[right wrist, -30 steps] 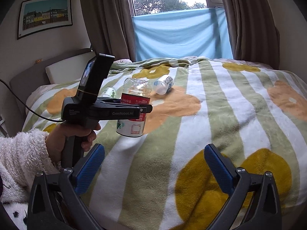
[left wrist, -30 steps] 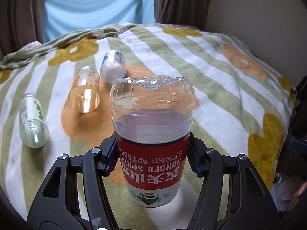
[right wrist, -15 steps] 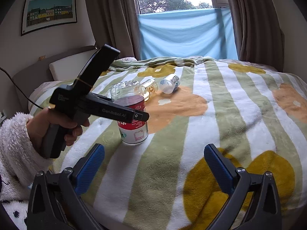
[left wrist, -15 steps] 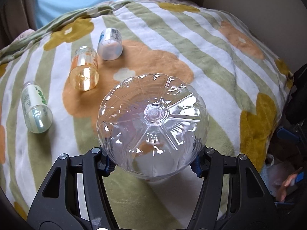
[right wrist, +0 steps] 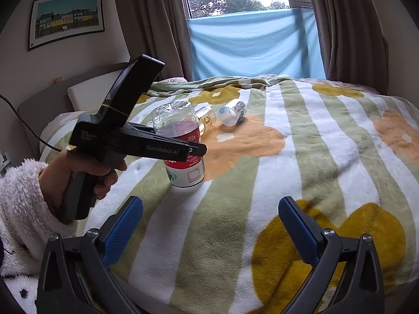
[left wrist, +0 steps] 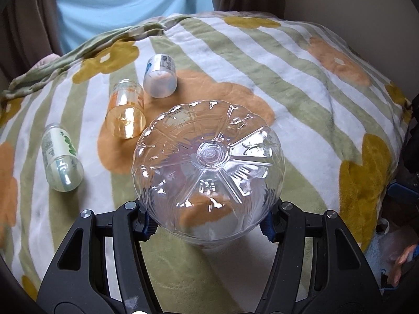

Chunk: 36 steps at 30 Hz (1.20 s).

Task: Flip cup upside down

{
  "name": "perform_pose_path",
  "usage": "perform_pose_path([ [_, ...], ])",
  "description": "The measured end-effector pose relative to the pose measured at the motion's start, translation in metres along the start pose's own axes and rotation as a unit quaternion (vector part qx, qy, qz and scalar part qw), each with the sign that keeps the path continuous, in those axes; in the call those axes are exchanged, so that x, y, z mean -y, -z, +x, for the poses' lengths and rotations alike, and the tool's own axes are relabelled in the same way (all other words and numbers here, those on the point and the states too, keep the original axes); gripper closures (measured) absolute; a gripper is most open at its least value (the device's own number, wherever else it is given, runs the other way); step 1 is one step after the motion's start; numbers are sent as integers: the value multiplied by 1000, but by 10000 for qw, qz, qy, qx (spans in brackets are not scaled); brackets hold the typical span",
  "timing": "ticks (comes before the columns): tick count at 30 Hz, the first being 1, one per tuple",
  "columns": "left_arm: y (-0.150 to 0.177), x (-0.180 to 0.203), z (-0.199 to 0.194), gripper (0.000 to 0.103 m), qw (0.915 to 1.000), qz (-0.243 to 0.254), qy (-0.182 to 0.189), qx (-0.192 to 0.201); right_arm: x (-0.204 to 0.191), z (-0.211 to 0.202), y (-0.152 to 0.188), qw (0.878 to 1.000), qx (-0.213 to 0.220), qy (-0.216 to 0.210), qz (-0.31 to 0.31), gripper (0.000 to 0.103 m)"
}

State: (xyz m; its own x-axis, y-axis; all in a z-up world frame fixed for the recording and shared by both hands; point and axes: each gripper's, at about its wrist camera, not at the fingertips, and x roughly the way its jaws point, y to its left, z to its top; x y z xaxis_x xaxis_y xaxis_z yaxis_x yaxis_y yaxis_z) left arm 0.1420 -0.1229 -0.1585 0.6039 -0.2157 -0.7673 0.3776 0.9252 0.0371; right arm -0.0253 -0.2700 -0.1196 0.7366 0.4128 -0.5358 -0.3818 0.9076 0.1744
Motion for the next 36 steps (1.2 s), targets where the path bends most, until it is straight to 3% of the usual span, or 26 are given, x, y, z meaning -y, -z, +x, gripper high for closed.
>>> perform_pose_path([
  [6, 4, 2, 7, 44, 9999, 17, -9, -136, -1, -1, 0, 10000, 10, -30, -12, 0],
  [8, 4, 2, 8, 27, 9999, -1, -31, -169, -1, -1, 0, 10000, 8, -46, -4, 0],
  [9, 4, 1, 6, 7, 9999, -26, -79, -128, -1, -1, 0, 10000, 11, -50, -2, 0],
  [10, 5, 0, 3, 0, 9999, -57, -111, -39, 0, 0, 0, 10000, 7, -52, -3, 0],
  [12, 5, -1, -2, 0, 9999, -92, -52, 84, 0, 1, 0, 10000, 2, -40, -5, 0],
  [19, 6, -7, -11, 0, 9999, -146, 79, -45, -3, 2, -2, 10000, -23, -15, -47, 0],
  [25, 21, -19, -44, 0, 9993, -300, 207, 83, -12, -3, -14, 9998, 13, 77, -161, 0],
  [27, 23, -30, -64, 0, 9985, -447, 173, 271, -17, -7, -24, 9996, 88, 146, -237, 0],
  [31, 20, -55, -121, 0, 9897, -879, -119, 1122, -29, -21, -60, 9970, 493, 404, -445, 0],
  [36, 16, -71, -196, 0, 9617, -1101, -683, 2416, -46, -41, -116, 9867, 1254, 927, -454, 0],
])
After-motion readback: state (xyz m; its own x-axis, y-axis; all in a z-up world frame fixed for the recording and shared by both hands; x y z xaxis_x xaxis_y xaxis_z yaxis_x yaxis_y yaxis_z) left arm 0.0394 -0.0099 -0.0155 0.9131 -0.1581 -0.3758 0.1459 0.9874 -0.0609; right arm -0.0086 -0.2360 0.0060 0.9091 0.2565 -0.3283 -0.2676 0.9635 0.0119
